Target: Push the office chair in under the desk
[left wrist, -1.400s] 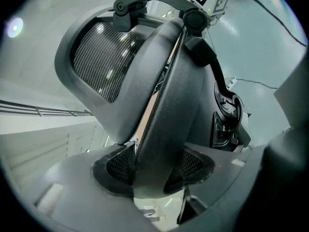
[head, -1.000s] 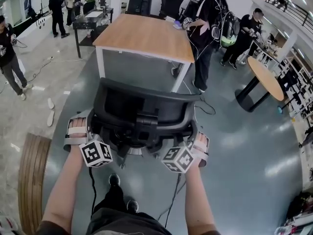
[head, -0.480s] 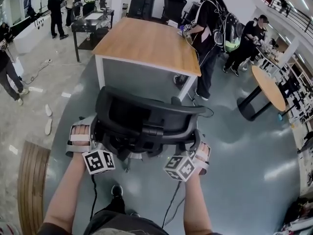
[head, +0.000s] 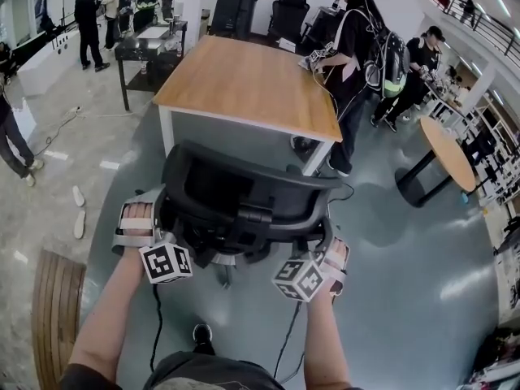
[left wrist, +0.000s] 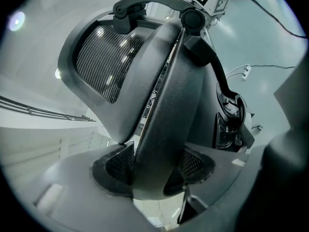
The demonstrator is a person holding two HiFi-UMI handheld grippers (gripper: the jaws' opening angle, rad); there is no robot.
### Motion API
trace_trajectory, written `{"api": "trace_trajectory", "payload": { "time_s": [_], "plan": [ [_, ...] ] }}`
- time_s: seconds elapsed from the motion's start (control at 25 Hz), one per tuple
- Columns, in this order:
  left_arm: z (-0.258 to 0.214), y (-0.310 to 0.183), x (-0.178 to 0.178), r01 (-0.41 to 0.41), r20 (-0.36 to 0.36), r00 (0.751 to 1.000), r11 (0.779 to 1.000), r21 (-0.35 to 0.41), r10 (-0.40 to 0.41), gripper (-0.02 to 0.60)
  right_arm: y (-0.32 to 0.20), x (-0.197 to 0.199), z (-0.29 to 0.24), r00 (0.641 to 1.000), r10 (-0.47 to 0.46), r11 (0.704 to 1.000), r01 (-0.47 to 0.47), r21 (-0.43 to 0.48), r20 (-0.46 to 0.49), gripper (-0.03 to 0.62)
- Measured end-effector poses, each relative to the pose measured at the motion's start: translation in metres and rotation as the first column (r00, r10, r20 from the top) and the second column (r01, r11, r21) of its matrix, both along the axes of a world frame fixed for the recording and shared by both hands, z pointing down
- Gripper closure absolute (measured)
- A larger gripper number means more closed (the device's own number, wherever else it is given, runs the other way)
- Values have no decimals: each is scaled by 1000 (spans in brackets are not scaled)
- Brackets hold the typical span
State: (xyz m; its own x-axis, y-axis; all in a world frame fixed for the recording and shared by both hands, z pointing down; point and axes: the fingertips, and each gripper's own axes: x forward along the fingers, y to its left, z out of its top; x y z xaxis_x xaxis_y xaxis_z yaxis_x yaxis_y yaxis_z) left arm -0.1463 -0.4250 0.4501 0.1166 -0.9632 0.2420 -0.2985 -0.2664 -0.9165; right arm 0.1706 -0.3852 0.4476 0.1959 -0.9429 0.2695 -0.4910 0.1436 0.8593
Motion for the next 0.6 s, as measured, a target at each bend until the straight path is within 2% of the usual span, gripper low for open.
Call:
{"api": "trace_trajectory", "payload": {
  "time_s": [0.2, 0.6],
  "plan": [
    [-4, -23, -10, 0, 2, 1000, 1000, 9, 0, 299, -21, -11, -1, 1000, -2, 1000, 2, 4, -1, 295],
    [-11, -57, -8, 14, -14, 1000, 1000, 16, -14, 296, -55, -10, -6, 1000, -18, 1000, 18, 24, 0, 295]
  ]
}}
